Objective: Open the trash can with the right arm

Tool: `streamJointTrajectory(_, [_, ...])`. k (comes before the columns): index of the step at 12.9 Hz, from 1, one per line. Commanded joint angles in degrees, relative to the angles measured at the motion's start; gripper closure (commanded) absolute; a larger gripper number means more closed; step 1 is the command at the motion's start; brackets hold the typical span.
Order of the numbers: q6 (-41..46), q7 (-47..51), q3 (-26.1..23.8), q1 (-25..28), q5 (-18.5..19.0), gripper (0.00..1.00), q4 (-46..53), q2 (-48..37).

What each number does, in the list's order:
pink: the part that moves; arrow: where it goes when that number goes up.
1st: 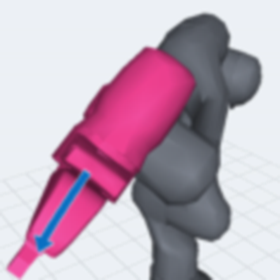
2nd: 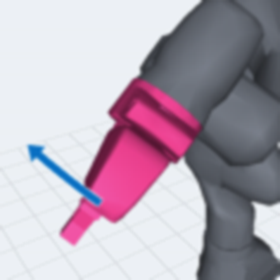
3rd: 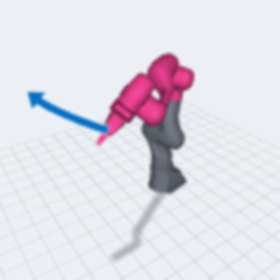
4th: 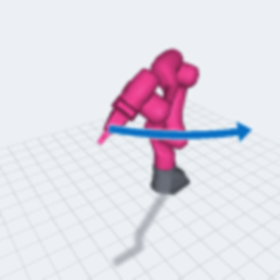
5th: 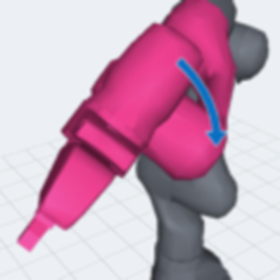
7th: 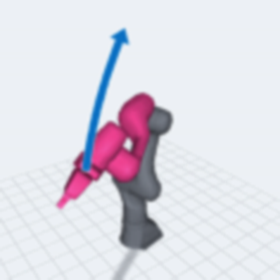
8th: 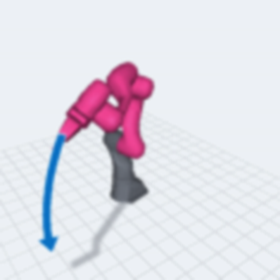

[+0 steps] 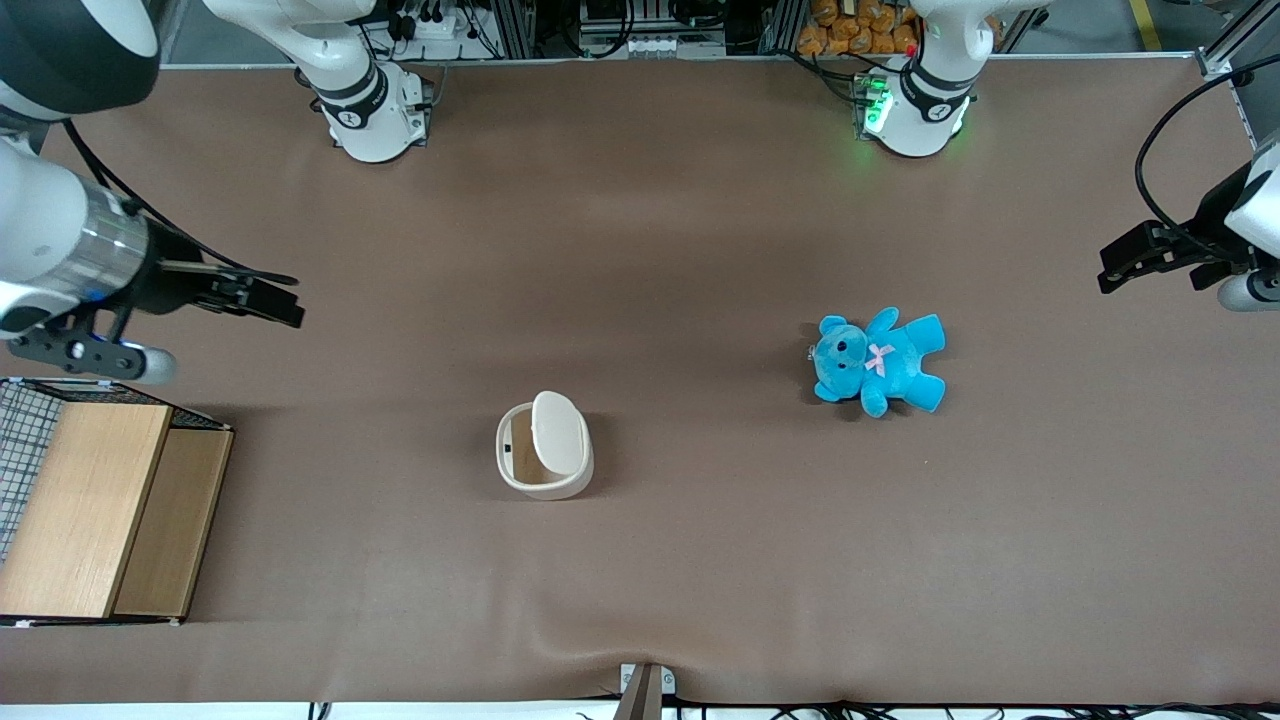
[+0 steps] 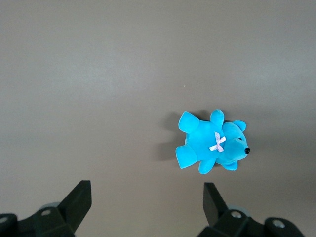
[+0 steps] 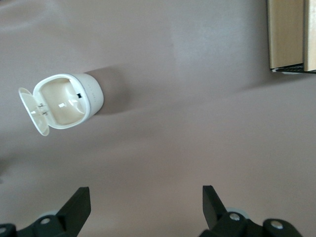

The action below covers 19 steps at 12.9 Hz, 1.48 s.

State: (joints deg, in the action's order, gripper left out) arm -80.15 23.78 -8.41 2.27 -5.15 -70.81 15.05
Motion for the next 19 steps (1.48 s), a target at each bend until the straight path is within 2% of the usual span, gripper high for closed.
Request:
streamJointTrajectory(1, [-8.23,-1.72,0.93,-0.60,-0.12,0.00,-17.03,-11.76])
streamJointTrajectory(3, [-10.37,-6.44,3.47,-0.51,-0.47,0.00,-21.55,-14.95])
streamJointTrajectory(5, [-9.76,-12.59,7.95,-0.07,-0.47,0.00,-21.13,-14.96])
streamJointTrajectory(7, [-9.41,-15.68,10.07,-0.07,-0.30,0.00,-19.99,-14.52])
streamJointTrajectory(12, [-9.41,-17.18,10.17,-0.16,1.89,0.00,-15.95,-12.24])
streamJointTrajectory(19, [-9.23,-17.80,10.08,-0.42,2.07,0.00,-15.50,-12.15])
